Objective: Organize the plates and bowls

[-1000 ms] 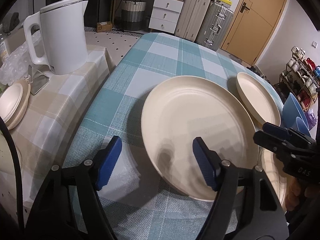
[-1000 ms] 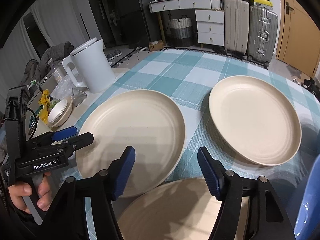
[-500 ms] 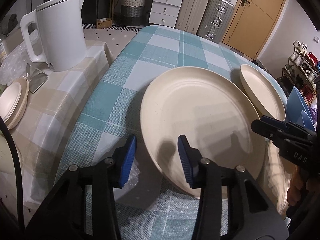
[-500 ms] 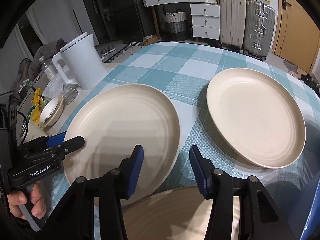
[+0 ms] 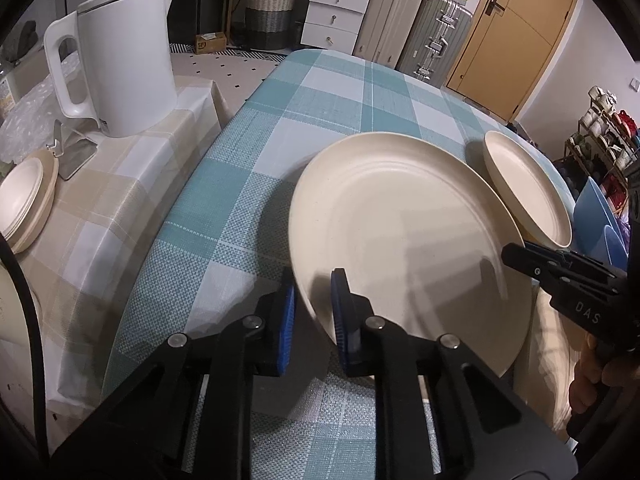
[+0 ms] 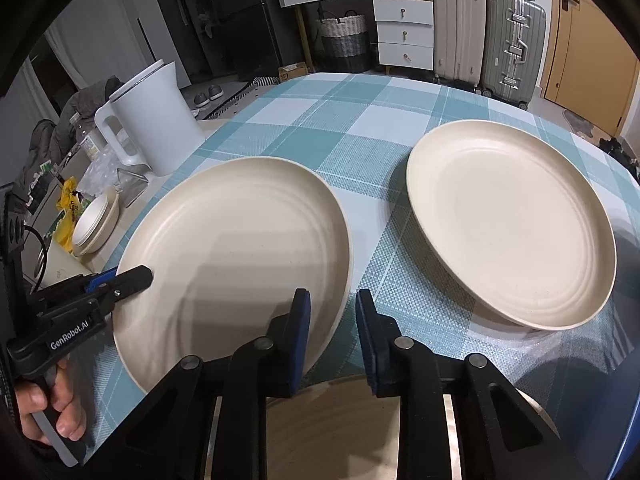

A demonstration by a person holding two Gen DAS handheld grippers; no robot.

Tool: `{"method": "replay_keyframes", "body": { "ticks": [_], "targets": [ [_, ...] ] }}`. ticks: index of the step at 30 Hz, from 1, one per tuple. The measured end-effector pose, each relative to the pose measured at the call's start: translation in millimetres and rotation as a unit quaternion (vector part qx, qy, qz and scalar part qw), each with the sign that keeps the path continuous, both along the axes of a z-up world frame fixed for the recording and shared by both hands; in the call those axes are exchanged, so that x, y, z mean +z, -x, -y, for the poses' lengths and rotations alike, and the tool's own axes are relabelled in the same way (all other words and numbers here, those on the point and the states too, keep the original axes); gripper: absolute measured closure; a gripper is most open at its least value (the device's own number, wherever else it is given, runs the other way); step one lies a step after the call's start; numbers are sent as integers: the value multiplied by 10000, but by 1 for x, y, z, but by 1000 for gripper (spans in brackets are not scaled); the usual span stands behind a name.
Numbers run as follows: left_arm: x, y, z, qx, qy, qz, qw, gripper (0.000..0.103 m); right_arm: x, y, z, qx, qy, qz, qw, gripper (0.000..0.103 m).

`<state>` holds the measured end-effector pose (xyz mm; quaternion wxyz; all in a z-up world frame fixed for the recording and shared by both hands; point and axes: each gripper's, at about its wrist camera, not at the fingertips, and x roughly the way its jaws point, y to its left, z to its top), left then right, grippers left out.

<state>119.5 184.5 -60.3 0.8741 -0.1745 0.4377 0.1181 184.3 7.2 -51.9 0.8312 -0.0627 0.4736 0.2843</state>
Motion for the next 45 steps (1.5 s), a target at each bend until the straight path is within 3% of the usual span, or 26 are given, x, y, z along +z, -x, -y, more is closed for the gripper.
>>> {"method": "replay_keyframes", "body": {
  "ticks": [18, 45],
  "targets": [
    [5, 3, 2, 30, -134, 73, 9999, 89, 6, 6, -2, 15, -32, 168, 9999, 84],
    [68, 36, 28, -77, -400, 584, 9975, 89, 59, 37, 22, -81, -368, 636, 9973, 84]
  ]
}}
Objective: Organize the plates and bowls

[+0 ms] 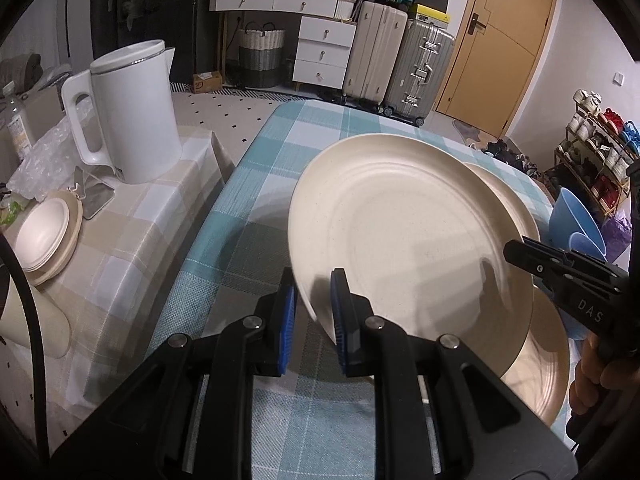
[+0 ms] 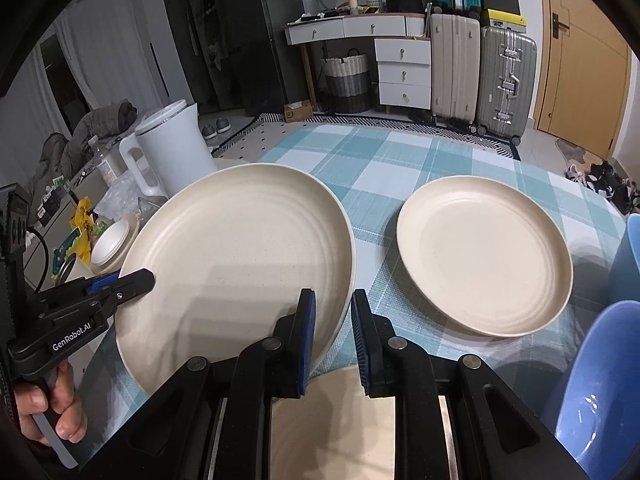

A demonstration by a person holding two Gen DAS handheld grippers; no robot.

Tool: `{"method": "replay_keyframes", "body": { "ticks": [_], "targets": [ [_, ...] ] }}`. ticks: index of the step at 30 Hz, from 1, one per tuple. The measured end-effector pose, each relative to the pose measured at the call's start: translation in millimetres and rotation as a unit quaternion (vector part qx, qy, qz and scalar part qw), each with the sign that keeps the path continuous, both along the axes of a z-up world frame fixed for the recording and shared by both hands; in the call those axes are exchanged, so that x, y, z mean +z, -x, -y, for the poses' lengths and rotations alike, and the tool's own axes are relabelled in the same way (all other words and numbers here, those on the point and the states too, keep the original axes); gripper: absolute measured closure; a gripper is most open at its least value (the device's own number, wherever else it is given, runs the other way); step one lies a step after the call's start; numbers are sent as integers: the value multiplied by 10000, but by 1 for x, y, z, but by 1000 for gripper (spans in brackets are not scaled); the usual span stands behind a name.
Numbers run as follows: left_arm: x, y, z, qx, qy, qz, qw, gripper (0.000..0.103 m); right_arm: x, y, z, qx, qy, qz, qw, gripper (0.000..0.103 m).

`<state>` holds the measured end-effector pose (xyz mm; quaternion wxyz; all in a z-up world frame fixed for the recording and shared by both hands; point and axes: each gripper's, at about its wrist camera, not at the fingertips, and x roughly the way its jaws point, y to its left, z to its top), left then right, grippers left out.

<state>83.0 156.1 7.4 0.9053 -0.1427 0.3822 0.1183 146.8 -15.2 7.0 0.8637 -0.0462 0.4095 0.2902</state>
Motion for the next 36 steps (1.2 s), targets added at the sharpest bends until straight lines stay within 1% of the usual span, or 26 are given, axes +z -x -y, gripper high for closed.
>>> {"method": "replay_keyframes", "body": {
  "ticks": [19, 36],
  "targets": [
    [30, 28, 46, -367, -114, 176, 9991, 89, 27, 38, 42, -259, -159, 232, 9993, 84],
    [36, 46, 87, -827, -155, 215, 9962, 89, 32, 85, 87, -641, -222, 298, 9972, 84]
  ]
}}
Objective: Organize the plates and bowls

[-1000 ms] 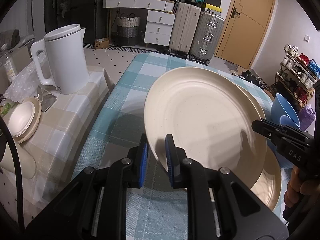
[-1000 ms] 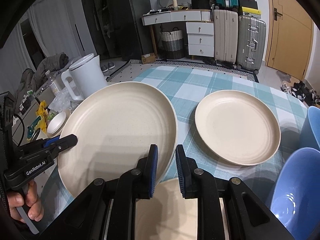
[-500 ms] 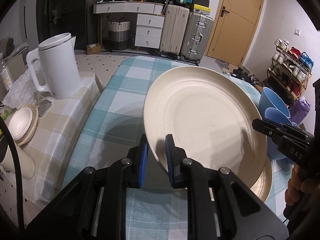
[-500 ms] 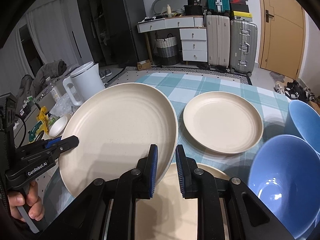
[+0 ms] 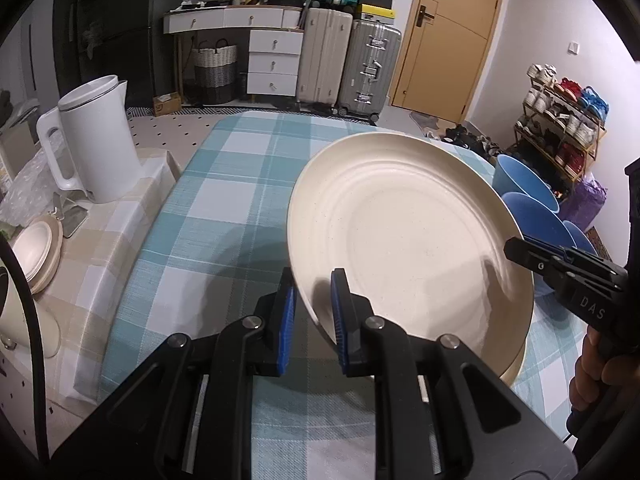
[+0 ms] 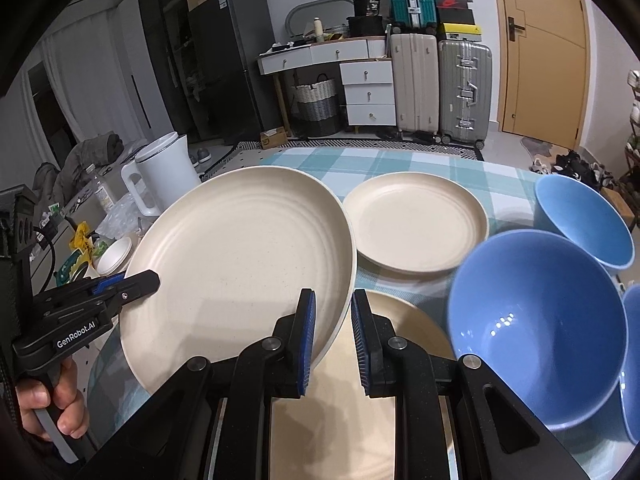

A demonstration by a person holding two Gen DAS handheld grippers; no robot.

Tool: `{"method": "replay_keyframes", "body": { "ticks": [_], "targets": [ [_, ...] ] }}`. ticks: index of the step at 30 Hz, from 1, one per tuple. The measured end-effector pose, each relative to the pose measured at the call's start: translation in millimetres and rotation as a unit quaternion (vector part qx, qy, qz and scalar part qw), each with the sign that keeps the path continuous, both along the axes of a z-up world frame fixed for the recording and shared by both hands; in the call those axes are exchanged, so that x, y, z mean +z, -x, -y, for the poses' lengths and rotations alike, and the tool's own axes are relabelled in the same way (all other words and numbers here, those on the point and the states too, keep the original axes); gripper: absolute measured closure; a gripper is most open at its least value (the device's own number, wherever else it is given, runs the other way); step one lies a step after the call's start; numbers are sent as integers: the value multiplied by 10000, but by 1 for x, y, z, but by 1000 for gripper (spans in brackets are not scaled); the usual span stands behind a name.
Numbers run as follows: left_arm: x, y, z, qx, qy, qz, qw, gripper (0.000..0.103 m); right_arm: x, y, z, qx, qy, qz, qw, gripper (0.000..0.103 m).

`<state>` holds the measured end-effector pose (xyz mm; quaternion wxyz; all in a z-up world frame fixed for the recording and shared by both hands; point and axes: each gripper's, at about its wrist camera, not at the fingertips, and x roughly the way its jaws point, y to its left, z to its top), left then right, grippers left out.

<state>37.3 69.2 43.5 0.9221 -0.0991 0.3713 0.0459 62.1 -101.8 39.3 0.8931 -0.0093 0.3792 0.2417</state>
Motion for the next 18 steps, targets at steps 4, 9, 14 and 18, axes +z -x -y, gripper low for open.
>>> {"method": "replay_keyframes", "body": {
  "ticks": [4, 9, 14, 18],
  "targets": [
    [-1, 4, 9, -99, -3, -13, 9999, 89, -1, 9, 12, -87, -22, -4, 10000, 84],
    [-5, 9, 20, -210, -10, -30, 9998, 89, -4, 21, 26, -186, -29, -13, 9998, 84],
    [-8, 13, 28, -317, -34, -62, 9995, 89, -7, 28, 34, -271, -51, -67, 9996, 84],
    [-13, 14, 33, -369, -53, -104, 9993, 89, -11, 34, 37, -327, -40, -102, 9994, 84]
  ]
}}
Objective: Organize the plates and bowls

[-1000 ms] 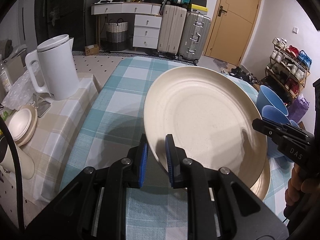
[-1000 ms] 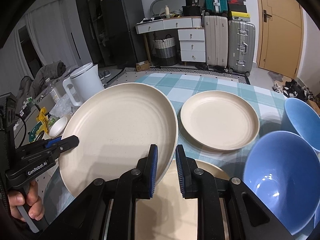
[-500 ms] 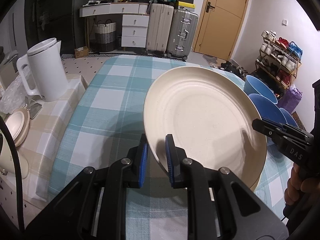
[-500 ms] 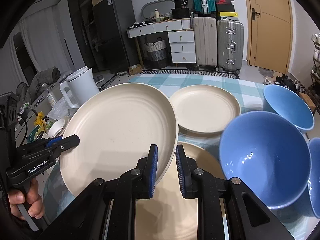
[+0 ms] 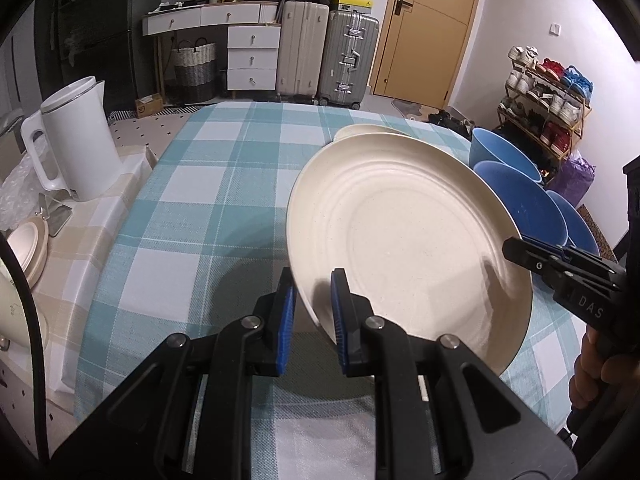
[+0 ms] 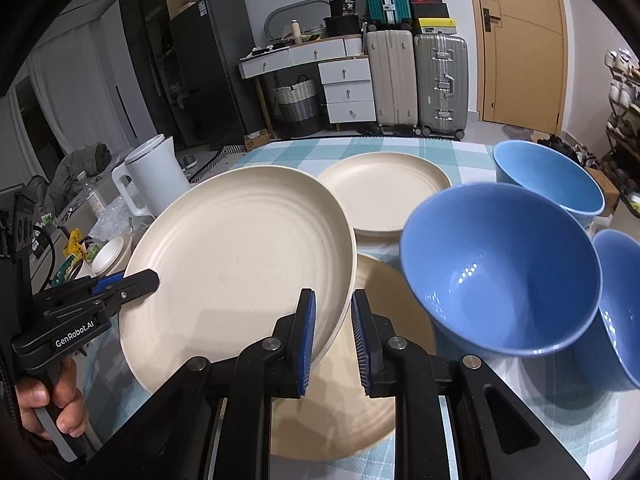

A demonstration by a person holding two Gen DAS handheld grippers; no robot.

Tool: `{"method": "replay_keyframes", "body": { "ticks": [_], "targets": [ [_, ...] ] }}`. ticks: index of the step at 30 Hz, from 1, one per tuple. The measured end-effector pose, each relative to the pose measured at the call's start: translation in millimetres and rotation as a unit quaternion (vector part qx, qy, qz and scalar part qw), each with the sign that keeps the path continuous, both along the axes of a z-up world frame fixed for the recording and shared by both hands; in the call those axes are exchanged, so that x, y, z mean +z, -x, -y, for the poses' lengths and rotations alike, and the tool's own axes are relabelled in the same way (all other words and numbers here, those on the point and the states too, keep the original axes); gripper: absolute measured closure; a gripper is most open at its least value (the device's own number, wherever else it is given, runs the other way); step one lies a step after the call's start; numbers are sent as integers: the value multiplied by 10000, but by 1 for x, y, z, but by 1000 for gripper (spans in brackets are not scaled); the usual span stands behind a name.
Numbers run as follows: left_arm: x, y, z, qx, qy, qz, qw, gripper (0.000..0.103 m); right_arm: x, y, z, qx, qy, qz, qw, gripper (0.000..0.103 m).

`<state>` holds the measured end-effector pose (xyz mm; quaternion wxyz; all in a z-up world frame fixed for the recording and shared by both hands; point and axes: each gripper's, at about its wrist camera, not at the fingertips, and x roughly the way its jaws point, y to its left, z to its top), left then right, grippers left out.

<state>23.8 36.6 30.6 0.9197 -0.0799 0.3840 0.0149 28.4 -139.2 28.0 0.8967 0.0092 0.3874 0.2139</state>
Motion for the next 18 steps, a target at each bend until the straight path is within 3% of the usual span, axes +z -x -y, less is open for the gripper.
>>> {"method": "replay_keyframes", "body": {
  "ticks": [18],
  "targets": [
    [-29, -9, 19, -273, -70, -268, 9992, 89, -25, 7, 16, -234, 150, -183, 9994, 84]
  ]
}}
